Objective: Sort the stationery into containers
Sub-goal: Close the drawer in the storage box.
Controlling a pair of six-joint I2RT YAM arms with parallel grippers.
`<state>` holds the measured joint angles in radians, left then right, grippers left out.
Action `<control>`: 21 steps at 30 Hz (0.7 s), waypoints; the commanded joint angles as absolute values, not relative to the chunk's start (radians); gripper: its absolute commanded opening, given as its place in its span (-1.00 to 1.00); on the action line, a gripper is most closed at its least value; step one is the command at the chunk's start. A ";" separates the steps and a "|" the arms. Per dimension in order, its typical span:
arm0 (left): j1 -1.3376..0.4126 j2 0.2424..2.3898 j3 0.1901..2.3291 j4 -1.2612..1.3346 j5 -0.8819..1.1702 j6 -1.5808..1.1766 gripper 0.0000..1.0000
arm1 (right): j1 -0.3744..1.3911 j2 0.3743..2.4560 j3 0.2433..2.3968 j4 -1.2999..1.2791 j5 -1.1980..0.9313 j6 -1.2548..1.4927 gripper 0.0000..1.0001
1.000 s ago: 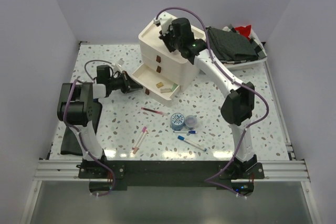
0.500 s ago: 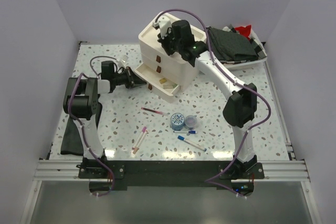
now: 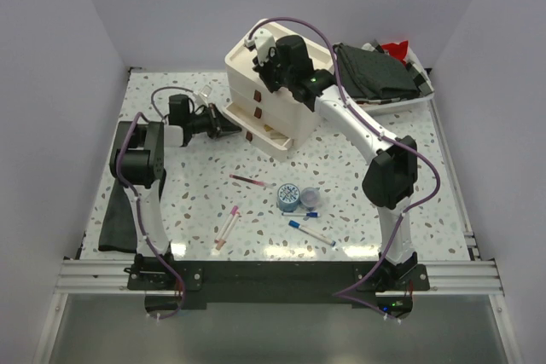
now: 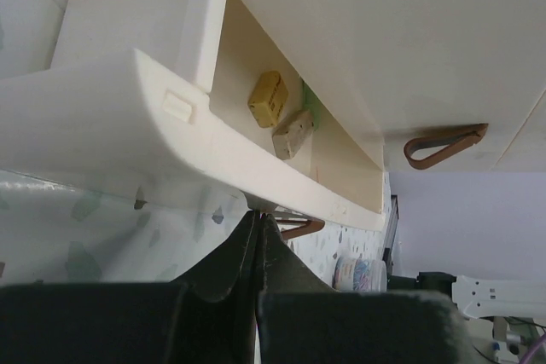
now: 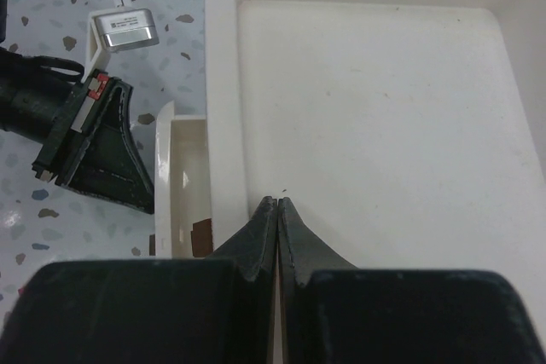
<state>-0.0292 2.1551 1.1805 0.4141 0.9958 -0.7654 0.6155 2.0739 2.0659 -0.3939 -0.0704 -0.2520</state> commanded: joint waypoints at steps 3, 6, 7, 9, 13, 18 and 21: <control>-0.052 2.203 1.265 0.524 0.997 -0.798 -1.00 | 0.681 2.105 2.011 -0.600 -0.144 -0.225 -1.00; -0.066 2.235 1.288 0.567 1.000 -0.825 -1.00 | 0.687 2.108 2.014 -0.600 -0.143 -0.224 -1.00; -0.072 2.246 1.293 0.578 0.999 -0.837 -1.00 | 0.690 2.108 2.014 -0.598 -0.141 -0.224 -1.00; -0.080 2.258 1.310 0.601 0.999 -0.848 -1.00 | 0.693 2.111 2.014 -0.598 -0.141 -0.222 -1.00; -0.092 2.292 1.335 0.627 0.994 -0.864 -1.00 | 0.698 2.117 2.019 -0.598 -0.141 -0.222 -1.00; -0.100 2.312 1.345 0.663 0.991 -0.885 -1.00 | 0.707 2.123 2.020 -0.598 -0.133 -0.224 -1.00; -0.106 2.319 1.350 0.676 0.989 -0.894 -1.00 | 0.713 2.126 2.022 -0.597 -0.129 -0.225 -1.00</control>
